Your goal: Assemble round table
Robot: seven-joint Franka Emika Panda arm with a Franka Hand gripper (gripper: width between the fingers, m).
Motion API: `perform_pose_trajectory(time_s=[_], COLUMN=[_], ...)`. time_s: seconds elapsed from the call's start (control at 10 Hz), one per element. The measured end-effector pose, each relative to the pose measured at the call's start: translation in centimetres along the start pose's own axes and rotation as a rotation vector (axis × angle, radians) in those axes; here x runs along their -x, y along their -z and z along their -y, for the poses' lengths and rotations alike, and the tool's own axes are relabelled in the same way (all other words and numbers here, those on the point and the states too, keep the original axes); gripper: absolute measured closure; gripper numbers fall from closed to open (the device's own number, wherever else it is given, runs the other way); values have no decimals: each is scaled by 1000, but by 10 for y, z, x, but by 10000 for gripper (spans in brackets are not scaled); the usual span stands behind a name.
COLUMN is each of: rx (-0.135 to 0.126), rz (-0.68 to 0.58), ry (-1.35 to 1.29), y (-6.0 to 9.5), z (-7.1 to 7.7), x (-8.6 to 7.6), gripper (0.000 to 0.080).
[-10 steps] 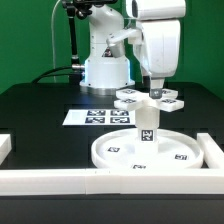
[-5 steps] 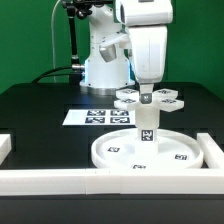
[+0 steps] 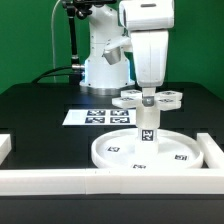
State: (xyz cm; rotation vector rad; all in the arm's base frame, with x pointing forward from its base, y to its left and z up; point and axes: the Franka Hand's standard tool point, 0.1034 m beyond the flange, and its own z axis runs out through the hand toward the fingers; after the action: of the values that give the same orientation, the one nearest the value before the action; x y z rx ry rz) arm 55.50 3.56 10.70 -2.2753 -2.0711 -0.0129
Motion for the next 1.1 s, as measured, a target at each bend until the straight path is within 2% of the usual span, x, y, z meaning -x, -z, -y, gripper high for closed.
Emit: perform_pose_trajectory(time_s=[0.7, 1.1], rx=[-1, -6], rz=[-1, 0], ry=[-103, -107], y=[1, -4], z=[-1, 2], x=[-2, -1], gripper=[151, 163])
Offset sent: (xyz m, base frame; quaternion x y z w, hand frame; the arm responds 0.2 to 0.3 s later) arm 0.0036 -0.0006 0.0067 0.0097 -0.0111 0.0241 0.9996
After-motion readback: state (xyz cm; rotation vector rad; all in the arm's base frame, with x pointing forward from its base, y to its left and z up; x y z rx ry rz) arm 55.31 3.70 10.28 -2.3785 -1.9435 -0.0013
